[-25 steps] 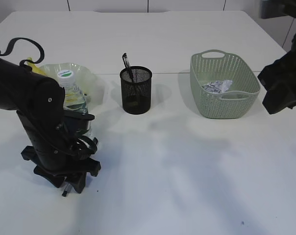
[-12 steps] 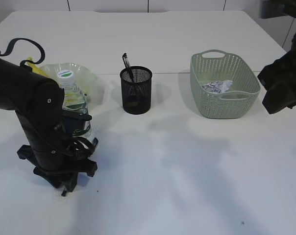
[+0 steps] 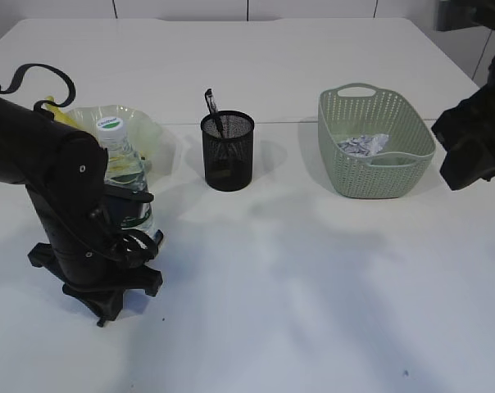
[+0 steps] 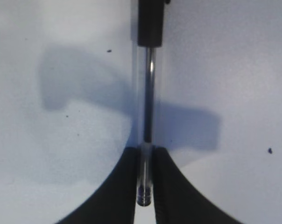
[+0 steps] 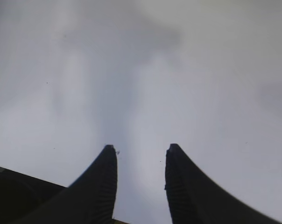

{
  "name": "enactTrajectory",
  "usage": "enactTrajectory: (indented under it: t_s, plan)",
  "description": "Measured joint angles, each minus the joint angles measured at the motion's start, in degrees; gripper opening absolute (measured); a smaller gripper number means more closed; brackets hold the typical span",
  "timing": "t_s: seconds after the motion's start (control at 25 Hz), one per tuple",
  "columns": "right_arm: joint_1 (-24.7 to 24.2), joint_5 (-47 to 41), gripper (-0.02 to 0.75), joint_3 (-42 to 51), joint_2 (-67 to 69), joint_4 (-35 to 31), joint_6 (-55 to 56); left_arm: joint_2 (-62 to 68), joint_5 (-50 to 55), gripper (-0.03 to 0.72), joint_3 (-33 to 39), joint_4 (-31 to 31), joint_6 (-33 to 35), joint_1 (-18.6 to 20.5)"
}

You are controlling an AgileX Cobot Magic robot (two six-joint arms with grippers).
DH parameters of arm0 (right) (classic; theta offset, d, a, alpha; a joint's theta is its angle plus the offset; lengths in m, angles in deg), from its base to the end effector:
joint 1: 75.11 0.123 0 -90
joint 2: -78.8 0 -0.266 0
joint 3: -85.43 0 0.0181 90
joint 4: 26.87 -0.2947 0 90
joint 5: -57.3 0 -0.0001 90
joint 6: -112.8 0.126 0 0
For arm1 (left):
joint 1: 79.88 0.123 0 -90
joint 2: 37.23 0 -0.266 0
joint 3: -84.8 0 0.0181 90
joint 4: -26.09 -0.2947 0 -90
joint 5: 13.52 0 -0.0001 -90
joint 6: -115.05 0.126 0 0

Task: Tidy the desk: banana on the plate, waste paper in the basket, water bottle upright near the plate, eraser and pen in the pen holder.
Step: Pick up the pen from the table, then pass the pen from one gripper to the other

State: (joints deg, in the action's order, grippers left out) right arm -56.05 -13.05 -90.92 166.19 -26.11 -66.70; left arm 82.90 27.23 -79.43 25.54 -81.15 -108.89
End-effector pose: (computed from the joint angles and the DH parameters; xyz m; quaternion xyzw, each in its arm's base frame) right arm 0.3058 0.1040 0.2820 -0.1603 0.9737 0.0210 0.1604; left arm 0.3142 -0.1733 0.0282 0.1150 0.9929 -0.0082 0.0282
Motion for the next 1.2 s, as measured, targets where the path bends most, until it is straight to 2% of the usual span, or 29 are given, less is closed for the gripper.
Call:
enactTrajectory:
  t_s: [0.44, 0.96, 1.2]
  plan:
    - [0.00, 0.00, 0.266, 0.00, 0.00, 0.69, 0.00, -2.44, 0.27, 0.032, 0.32, 0.85, 0.55, -0.12]
    - [0.00, 0.00, 0.266, 0.00, 0.00, 0.69, 0.00, -18.49, 0.72, 0.032, 0.41, 1.04, 0.68, -0.24]
    - [0.00, -0.11, 0.265, 0.00, 0.00, 0.69, 0.00, -26.10, 1.45, 0.032, 0.56, 1.04, 0.81, -2.84]
